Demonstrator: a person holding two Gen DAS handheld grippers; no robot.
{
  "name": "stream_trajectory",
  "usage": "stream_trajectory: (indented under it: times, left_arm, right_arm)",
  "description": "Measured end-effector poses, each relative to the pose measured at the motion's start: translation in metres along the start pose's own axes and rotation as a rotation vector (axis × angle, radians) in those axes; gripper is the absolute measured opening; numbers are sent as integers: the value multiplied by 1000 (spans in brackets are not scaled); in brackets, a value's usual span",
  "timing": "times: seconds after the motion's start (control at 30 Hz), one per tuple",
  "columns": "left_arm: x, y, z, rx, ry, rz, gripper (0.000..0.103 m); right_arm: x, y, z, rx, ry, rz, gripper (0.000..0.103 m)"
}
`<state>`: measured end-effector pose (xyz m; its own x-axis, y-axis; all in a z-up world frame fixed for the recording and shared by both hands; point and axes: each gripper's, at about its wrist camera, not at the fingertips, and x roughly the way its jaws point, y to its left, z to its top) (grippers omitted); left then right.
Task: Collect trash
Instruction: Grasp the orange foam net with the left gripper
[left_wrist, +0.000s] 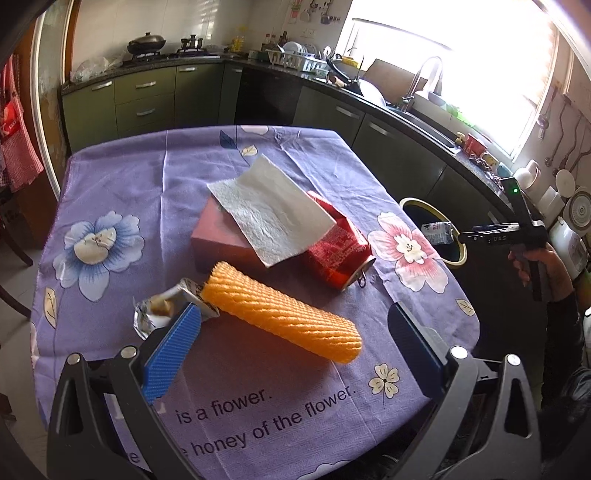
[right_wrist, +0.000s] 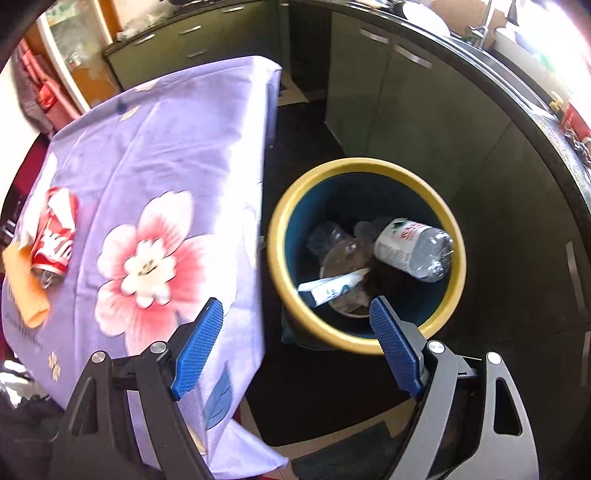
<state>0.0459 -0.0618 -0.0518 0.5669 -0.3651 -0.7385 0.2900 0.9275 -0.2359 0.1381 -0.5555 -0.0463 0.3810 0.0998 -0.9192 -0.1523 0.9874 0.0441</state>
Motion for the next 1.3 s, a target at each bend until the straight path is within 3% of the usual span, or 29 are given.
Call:
stream_trajectory:
  times: [0.23, 0.43, 0.53, 0.7, 0.83, 1.0, 1.1, 1.3]
  left_arm:
    - [41, -8, -15, -94, 123, -61, 96]
    - [63, 1, -16, -190, 170, -84, 94]
    - [67, 3, -12, -207, 161, -87, 87]
    - [78, 1, -2, -206, 160, -72, 65]
    - [86, 5, -1, -219, 169, -73, 58]
    - [90, 11, -2, -241, 181, -105, 30]
    - [85, 8, -4, -221, 170, -109, 21]
    - [60, -6, -4, -141, 121, -108, 14]
  right_arm:
    - [-2, 19, 2, -54, -27, 15, 81]
    - [3, 30, -2, -94, -29, 41, 81]
    - [6, 32, -4, -103, -25, 41, 81]
    - [10, 35, -4, -112, -21, 48, 81]
    - [12, 39, -4, -123, -17, 51, 81]
    - [11, 44, -5, -132, -18, 54, 81]
    - [10, 47, -5, -138, -21, 56, 81]
    - [6, 52, -7, -141, -34, 56, 81]
